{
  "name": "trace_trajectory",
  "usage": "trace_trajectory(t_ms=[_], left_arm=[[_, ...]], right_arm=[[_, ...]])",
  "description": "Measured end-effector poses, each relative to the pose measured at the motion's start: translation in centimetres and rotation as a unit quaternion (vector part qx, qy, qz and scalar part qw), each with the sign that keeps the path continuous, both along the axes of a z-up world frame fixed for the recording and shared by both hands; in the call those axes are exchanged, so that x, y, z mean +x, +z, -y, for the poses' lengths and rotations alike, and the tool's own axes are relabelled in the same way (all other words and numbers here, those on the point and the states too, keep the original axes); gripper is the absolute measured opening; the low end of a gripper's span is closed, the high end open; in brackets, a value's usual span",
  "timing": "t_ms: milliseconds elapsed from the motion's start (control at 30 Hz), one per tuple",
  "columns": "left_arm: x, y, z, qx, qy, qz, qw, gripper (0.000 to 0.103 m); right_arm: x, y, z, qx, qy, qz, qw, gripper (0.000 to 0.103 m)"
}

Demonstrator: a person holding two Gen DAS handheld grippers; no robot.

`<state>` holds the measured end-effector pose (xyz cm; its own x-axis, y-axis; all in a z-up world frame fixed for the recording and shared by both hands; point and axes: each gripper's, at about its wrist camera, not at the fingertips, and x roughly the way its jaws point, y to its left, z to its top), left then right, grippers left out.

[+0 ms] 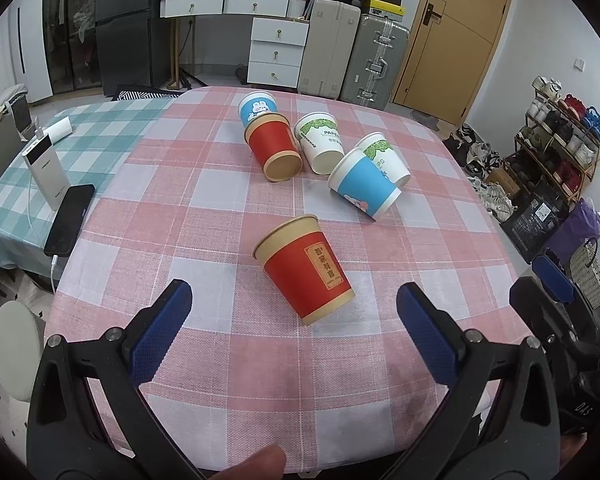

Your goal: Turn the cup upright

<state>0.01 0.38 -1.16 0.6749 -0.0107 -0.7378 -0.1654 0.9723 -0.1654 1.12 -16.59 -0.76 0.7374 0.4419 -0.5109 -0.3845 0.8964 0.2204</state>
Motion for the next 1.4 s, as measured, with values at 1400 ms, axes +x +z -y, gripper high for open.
trace_trajectory(t_ms=[1400], left_arm=[[10.5, -8.0, -0.7, -0.064, 0.082, -0.137, 0.9851, 0.102]], right_arm=[[4.9, -4.6, 3.7, 0.035, -0.027, -0.05, 0.998, 0.103]])
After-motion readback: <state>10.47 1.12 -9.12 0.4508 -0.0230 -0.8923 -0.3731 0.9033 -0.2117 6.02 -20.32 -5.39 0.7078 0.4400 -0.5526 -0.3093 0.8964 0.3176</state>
